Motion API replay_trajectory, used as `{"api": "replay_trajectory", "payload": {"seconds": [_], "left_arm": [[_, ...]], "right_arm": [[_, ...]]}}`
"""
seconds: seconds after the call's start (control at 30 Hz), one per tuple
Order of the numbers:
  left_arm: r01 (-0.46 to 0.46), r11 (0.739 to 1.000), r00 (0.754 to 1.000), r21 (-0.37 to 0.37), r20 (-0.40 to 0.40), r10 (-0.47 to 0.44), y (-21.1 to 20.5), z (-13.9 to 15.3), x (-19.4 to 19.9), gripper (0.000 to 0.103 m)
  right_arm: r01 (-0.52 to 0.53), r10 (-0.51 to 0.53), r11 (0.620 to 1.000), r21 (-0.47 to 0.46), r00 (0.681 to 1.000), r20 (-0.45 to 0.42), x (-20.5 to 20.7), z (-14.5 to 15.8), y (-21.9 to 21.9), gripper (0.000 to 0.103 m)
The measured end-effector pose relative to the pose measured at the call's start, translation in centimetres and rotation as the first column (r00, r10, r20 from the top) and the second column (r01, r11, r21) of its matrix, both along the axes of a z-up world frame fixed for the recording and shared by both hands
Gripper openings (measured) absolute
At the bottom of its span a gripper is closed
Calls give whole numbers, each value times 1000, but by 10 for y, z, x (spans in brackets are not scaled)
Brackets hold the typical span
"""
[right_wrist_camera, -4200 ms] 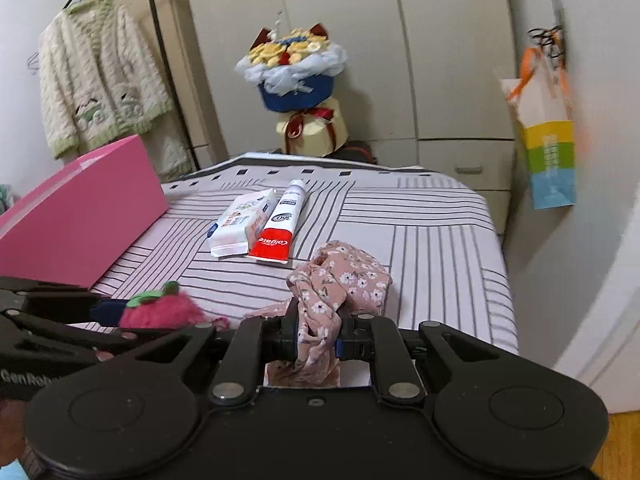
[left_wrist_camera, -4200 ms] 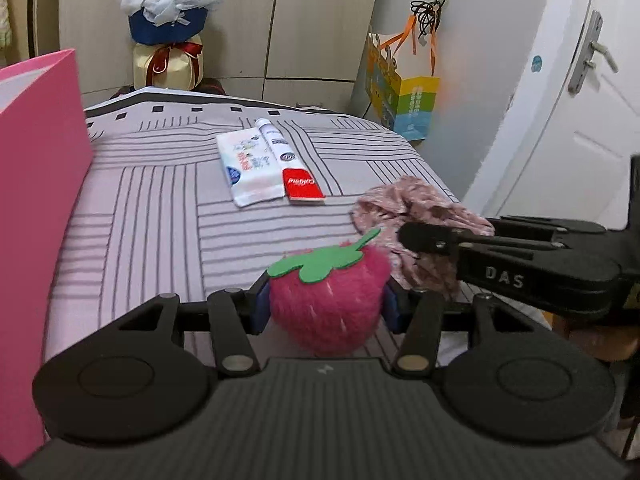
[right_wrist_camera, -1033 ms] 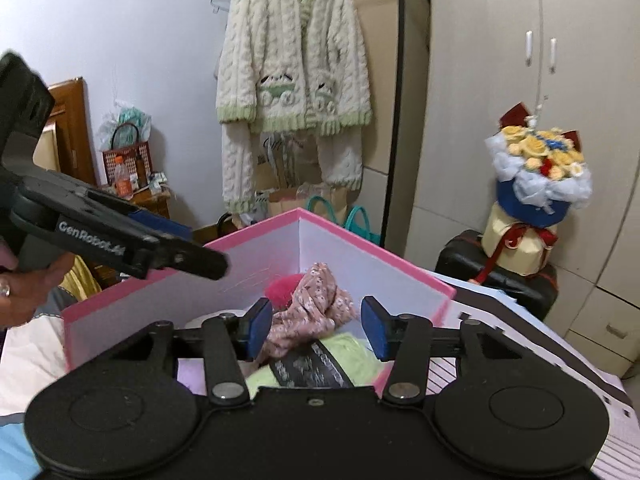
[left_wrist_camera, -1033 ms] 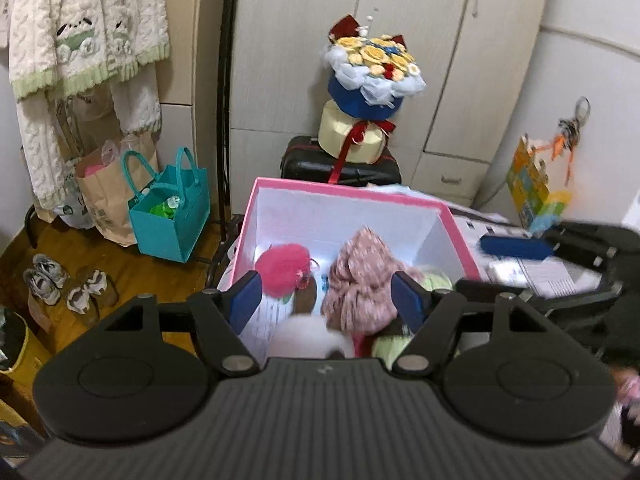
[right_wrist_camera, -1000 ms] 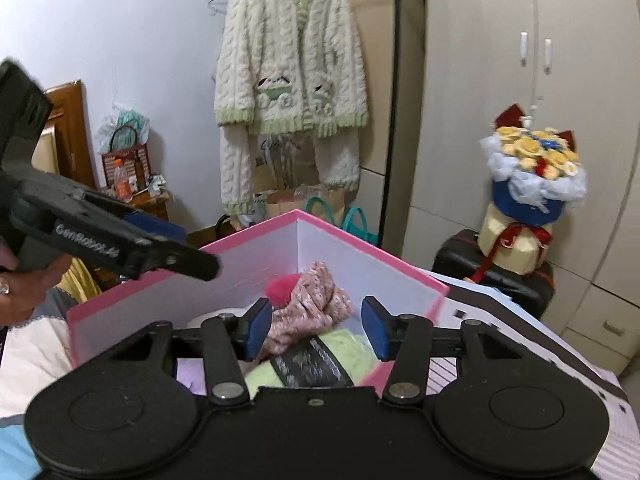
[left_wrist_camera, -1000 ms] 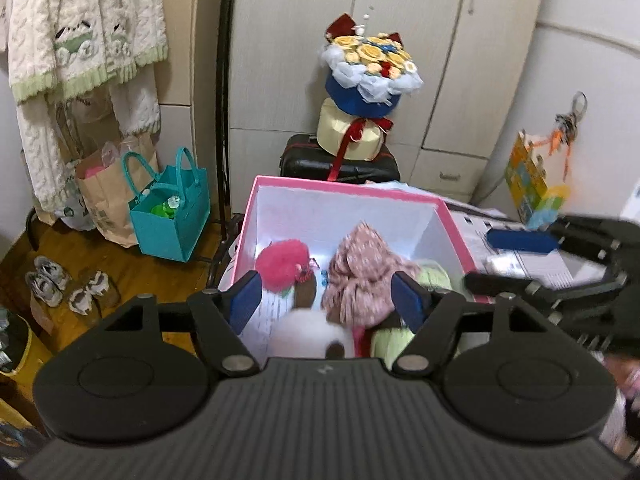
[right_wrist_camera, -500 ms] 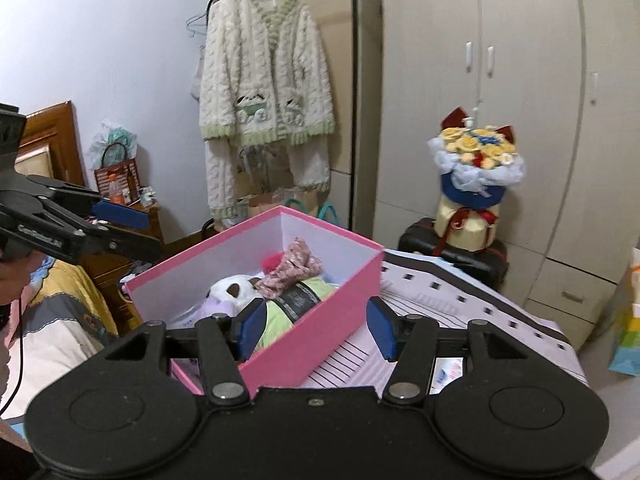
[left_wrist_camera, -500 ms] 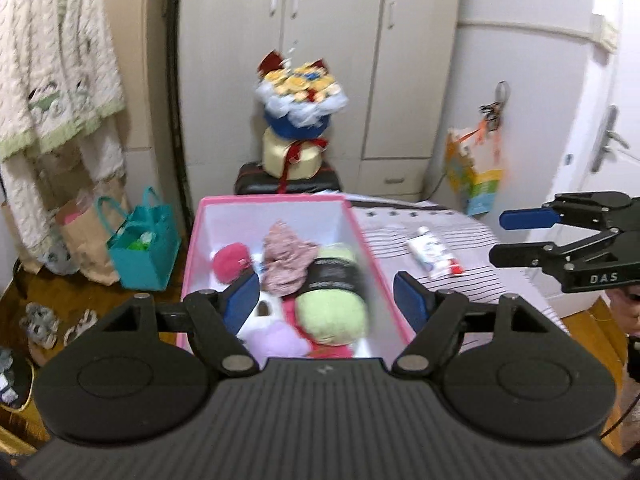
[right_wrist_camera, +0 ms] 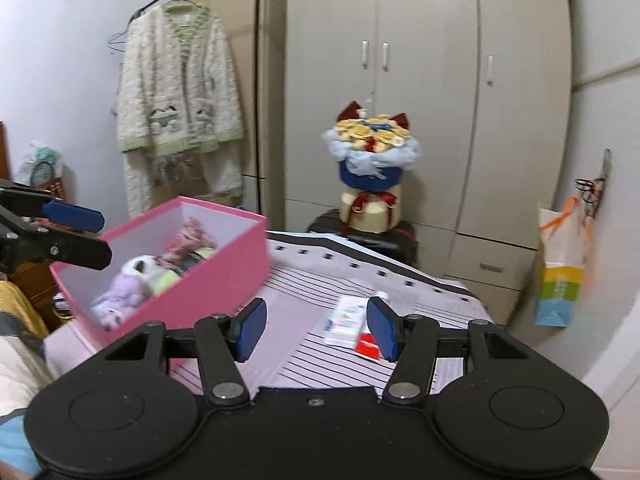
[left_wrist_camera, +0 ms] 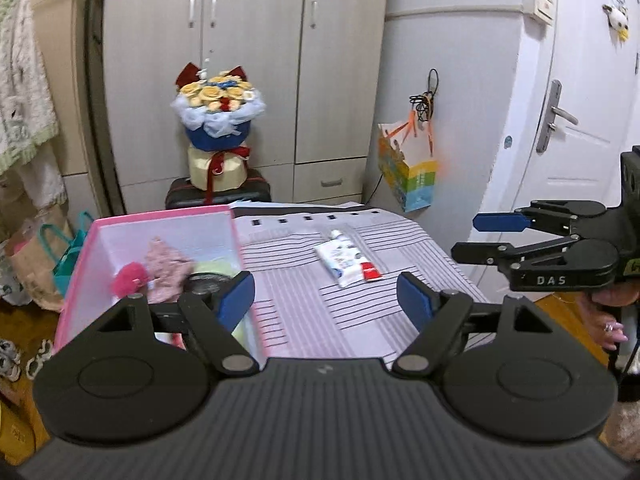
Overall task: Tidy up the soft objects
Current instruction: 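Grasp the white wipes packet with the left gripper while the right gripper grasps the white tube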
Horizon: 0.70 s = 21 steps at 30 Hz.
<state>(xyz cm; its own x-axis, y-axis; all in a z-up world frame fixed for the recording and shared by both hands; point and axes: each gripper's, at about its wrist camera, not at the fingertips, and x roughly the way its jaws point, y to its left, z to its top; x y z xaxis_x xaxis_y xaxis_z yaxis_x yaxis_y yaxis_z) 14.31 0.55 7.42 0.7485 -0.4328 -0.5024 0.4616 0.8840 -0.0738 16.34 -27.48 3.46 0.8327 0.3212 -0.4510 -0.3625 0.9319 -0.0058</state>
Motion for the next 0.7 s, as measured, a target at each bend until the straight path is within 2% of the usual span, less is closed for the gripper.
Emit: {"api": "replay_trajectory", "payload": {"seconds": [0.03,0.13,0.23,0.3,0.4,0.47,0.57,0.7], "left_arm": [[3,1000,1000,2,11,-3,-8,-3,0,77],[5,1000,999,13,35,-5,-32,-15,4,77],[-10,1000,1000,8,22,10,-52,-27,16,77],[-26,1000,1000,-11,-16,26,-62,-35,29,77],[-40,996,993,-76,-118,31,-76,-49,54,76],[-49,995,991,-82,-131,38,-86,-58,65,75],[-88,995,989,-46,-125,82,-105,-76,86,71],[-139,990,981,-27,-139,134,-123,-102,116,68]], "right_arm": [[1,-1,1000,-1,1000,-5,1,-3,-3,50],[-24,24,999,24,999,-31,10,-13,-15,41],[-34,37,998,57,998,-44,23,-20,-26,36],[-40,44,996,80,998,-49,31,-24,-32,34],[-58,62,995,81,997,-46,46,-35,-36,27],[-57,62,995,81,997,-53,60,-43,-37,25],[-45,51,995,94,996,-67,82,-54,-42,25],[-38,63,986,164,987,-149,122,-68,-57,26]]}}
